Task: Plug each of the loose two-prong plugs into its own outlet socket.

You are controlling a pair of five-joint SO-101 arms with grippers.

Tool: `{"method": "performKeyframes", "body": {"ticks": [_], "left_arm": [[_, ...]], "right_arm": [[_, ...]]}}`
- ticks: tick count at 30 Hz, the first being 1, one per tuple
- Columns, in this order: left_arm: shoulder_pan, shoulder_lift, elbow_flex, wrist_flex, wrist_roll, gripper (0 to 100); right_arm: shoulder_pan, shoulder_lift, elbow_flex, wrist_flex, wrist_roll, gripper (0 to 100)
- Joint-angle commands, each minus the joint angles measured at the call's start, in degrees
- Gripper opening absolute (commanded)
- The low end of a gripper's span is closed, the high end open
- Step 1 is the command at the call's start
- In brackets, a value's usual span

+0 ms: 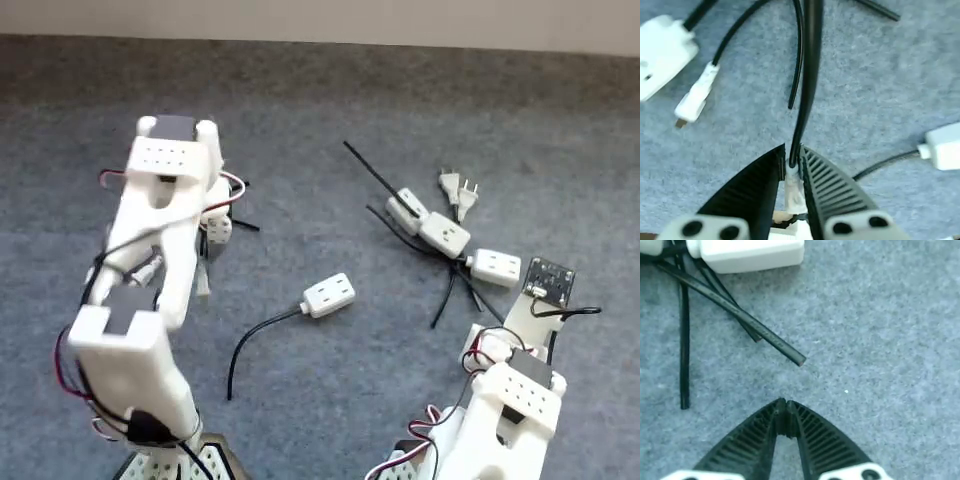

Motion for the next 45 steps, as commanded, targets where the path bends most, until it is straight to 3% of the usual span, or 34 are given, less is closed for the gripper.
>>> {"method": "performKeyframes", "body": {"ticks": [1, 7, 11, 16, 23, 29, 32, 35, 45], "left_arm": [[-0.48, 13.67, -9.54, 0.70, -4.57, 1], [-1.45, 29.32, -23.96, 1.05, -8.09, 1], [-1.45, 30.73, -25.54, 1.14, -8.62, 2], [-2.15, 28.79, -24.92, 1.14, -9.49, 16], [-2.95, 16.40, -12.79, 1.14, -9.58, 32], [0.40, 3.91, 2.77, -0.18, -9.85, 32], [0.40, 3.38, 6.81, -7.65, -9.58, 32], [-0.66, 4.70, 9.36, -11.96, -9.58, 32], [-2.24, 6.55, 9.98, -12.84, -9.76, 32]], "right_arm": [[-0.66, -0.13, -0.22, -1.19, 0.35, 1.2], [-0.66, -0.13, -0.22, -1.19, 0.35, 1.2], [-0.66, -0.13, -0.22, -1.19, 0.35, 1.2], [-0.66, -0.13, -0.22, -1.19, 0.35, 1.2], [-0.66, -0.13, -0.31, -1.19, 0.35, 1.2], [-0.66, -0.13, -0.31, -1.19, 0.35, 1.2], [-0.66, -0.13, -0.31, -1.19, 0.35, 1.2], [-0.66, -0.13, -0.22, -1.19, 0.35, 1.2], [-0.66, -0.13, -0.22, -1.19, 0.35, 1.2]]}}
